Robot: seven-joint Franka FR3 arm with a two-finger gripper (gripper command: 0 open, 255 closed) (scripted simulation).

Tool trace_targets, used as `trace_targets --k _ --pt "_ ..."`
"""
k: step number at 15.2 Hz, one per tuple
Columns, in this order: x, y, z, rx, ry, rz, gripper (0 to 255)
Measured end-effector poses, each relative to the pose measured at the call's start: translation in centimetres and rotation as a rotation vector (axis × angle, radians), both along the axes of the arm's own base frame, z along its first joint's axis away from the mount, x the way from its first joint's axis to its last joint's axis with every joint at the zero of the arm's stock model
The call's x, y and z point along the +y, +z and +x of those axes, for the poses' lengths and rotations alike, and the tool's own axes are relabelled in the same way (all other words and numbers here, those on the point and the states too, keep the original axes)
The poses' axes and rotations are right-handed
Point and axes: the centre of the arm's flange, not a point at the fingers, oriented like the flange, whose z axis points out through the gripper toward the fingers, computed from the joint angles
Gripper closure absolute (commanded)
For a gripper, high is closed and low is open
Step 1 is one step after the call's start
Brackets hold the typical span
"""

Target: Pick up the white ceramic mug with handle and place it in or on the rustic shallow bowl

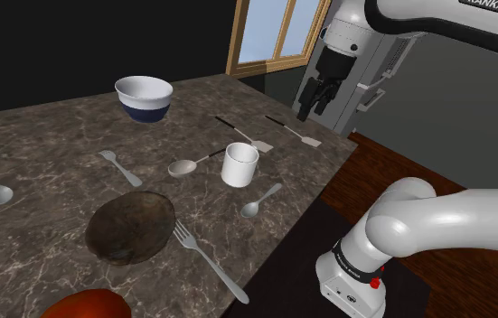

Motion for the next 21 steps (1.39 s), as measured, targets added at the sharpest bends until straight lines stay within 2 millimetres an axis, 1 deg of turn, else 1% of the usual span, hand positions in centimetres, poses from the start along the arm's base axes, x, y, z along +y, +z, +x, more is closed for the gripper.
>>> trace_targets --k 1,2,5,8,11,14,15,18,20,21 --pt "0.0 0.0 0.0 0.0 0.0 0.0 0" --pt "0.4 -0.4 0.2 0.0 0.0 -0.001 0" --pt "2.5 -2.3 1.4 -0.004 0.002 -0.009 0" --pt "5.6 -4.7 3.5 -0.009 0.004 -0.018 0" --pt "8.6 -7.0 5.2 -0.014 0.006 -0.026 0" --pt "11.1 -8.9 6.7 -0.019 0.008 -0.035 0" --pt "12.0 -9.9 7.1 -0.021 0.008 -0.038 0" --pt "14.9 -12.2 9.0 -0.026 0.01 -0.047 0" --pt "15.6 -13.8 9.4 -0.028 0.011 -0.048 0" --pt "15.8 -14.2 9.4 -0.028 0.011 -0.048 0"
